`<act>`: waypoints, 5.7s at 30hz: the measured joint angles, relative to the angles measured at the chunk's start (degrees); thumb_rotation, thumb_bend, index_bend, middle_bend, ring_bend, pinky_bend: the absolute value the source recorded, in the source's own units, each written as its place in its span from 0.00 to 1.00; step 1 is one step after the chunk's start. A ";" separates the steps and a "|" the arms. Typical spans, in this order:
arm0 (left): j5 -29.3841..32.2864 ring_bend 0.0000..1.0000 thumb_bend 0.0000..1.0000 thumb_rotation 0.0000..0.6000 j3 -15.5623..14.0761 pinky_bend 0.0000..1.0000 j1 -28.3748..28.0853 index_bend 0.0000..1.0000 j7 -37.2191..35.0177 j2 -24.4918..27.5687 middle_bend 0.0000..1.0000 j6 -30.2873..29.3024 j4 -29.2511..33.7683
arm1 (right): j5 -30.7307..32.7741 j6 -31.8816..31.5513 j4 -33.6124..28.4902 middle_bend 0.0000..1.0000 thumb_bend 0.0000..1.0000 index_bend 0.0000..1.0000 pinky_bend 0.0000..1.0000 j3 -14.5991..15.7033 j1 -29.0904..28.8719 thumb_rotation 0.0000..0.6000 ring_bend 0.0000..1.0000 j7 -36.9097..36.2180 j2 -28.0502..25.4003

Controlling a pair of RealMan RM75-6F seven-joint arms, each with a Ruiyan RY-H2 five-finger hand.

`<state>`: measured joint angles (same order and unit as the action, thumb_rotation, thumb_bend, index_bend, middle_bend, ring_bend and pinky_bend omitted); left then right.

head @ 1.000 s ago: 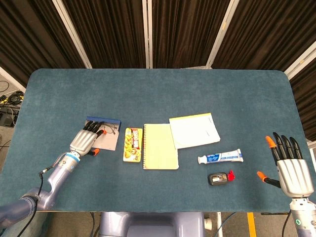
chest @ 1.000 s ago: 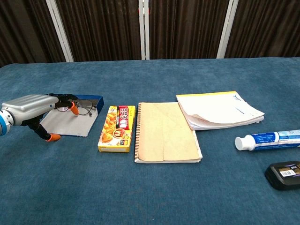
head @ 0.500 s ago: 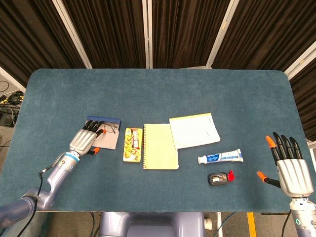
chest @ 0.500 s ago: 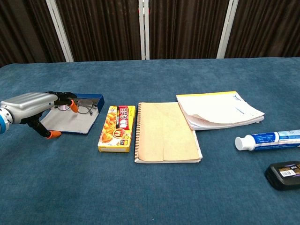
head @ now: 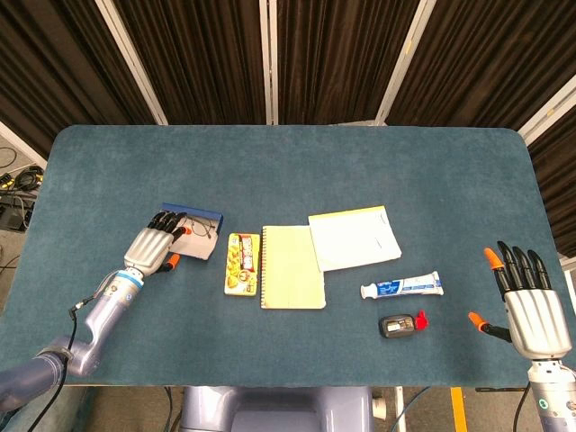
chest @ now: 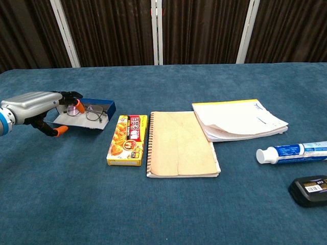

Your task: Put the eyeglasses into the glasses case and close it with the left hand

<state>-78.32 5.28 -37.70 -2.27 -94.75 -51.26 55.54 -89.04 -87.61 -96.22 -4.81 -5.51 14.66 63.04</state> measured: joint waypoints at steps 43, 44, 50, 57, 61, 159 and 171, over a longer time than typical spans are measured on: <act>2.40 0.00 0.51 1.00 -0.60 0.00 2.60 0.74 7.88 13.54 0.00 -2.26 19.08 | -0.46 0.12 -0.19 0.00 0.00 0.00 0.00 0.35 -0.07 1.00 0.00 -0.65 -0.19; 2.98 0.00 0.51 1.00 -0.73 0.00 2.73 0.74 8.89 14.52 0.00 -2.01 20.49 | -0.41 0.17 -0.16 0.00 0.00 0.00 0.00 0.35 -0.09 1.00 0.00 -0.66 -0.17; 7.68 0.00 0.51 1.00 -1.33 0.00 2.85 0.74 13.88 17.54 0.00 0.81 26.48 | -0.21 0.49 -0.06 0.00 0.00 0.00 0.00 0.31 -0.24 1.00 0.00 -0.48 0.00; 11.02 0.00 0.51 1.00 -1.41 0.00 1.86 0.74 15.67 15.73 0.00 3.26 26.02 | -0.05 0.60 -0.02 0.00 0.00 0.00 0.00 0.27 -0.29 1.00 0.00 -0.38 0.09; 12.26 0.00 0.51 1.00 -1.00 0.00 1.24 0.74 16.05 14.51 0.00 3.87 24.73 | -0.08 0.61 -0.02 0.00 0.00 0.00 0.00 0.29 -0.31 1.00 0.00 -0.41 0.08; 10.11 0.08 0.13 1.00 -1.17 0.13 -2.79 0.34 10.55 8.58 0.15 7.60 14.91 | 0.72 0.97 0.12 0.00 0.00 0.00 0.00 0.25 -0.43 1.00 0.00 -0.56 0.11; 10.39 0.00 0.00 1.00 -0.63 0.00 -0.89 0.00 11.03 13.25 0.00 3.52 21.11 | -0.31 0.28 -0.40 0.00 0.00 0.00 0.00 0.50 -0.19 1.00 0.00 -1.53 -0.40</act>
<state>-67.93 4.65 -38.60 8.76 -81.51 -47.73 76.65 -89.35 -87.33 -96.63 -4.31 -5.70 13.13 62.65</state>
